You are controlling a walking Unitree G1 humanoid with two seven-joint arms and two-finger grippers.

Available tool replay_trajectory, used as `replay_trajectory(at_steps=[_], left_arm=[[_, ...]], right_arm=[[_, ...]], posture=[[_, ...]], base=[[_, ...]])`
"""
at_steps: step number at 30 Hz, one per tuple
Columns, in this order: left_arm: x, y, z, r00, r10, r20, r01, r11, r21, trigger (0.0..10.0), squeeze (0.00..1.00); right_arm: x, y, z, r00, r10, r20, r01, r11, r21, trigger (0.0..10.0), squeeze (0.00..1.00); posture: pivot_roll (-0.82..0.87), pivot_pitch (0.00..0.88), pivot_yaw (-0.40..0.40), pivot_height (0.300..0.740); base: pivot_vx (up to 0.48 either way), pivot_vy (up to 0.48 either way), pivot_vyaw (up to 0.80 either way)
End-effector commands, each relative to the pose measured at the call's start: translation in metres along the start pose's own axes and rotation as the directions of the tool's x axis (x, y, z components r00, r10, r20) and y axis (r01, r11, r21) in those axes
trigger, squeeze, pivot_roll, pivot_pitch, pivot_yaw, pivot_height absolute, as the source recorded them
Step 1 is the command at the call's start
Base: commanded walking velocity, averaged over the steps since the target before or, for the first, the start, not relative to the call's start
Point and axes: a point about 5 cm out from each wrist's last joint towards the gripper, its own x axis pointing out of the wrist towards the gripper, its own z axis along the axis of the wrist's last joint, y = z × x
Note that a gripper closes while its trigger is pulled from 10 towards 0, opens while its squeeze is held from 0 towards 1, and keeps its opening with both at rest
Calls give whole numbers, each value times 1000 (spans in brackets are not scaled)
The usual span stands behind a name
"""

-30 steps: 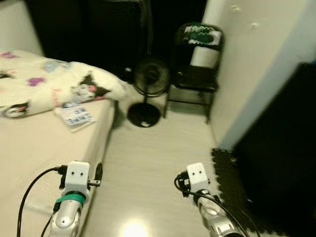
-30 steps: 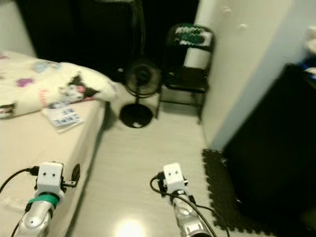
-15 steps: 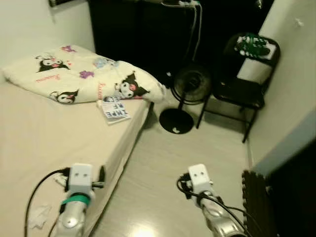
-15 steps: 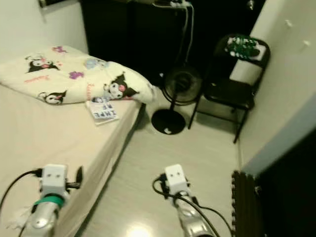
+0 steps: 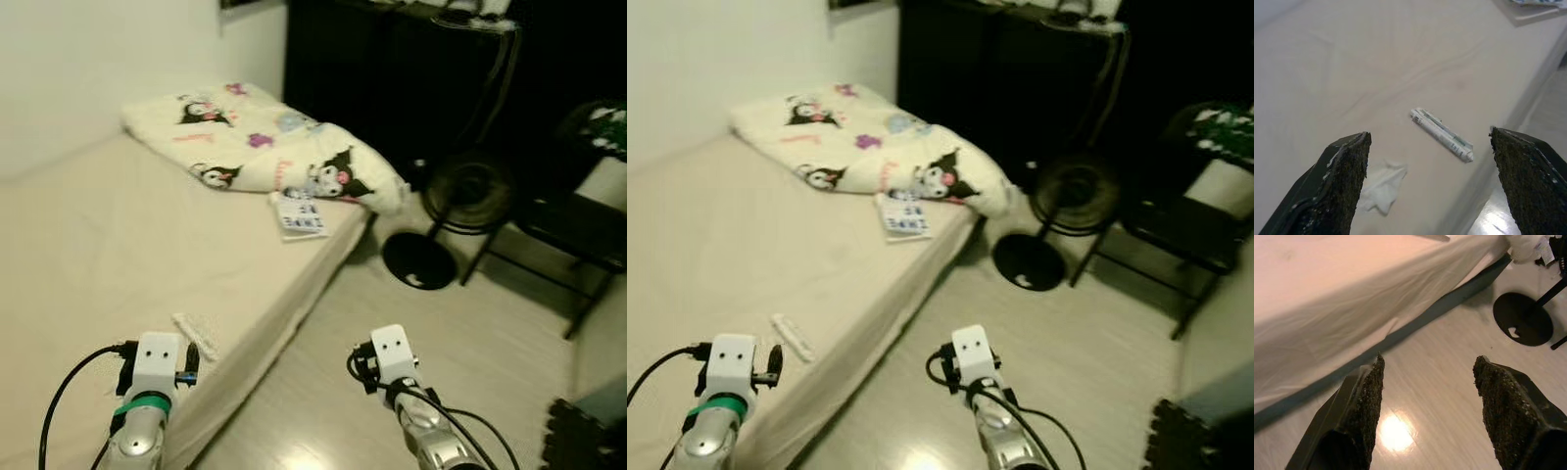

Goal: Clean up the room

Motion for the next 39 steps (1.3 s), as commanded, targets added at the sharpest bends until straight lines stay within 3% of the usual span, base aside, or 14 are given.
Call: replay_trajectory(at_steps=[1,8,39], left_arm=[[-1,-2,-4,1000,-9,-15,10,1000,24,10000,0],[-1,-6,-2,998,-68,-9,68,998,12,10000,0],[-5,-5,-1,997,-80,1,80,997,-7,10000,0]], right_arm=[[-1,0,-4,1000,-5,-17,5,1000,5,10000,0],[-1,-1,-5,1000,-15,-20,15,1000,10,10000,0],[0,2,-4,1000,-4,-21,4,1000,8,10000,0]], posture=[[99,0,-16,740],[100,0,-11,740],[109,0,-23,740]], base=[[0,0,800],[0,0,800],[0,0,800]])
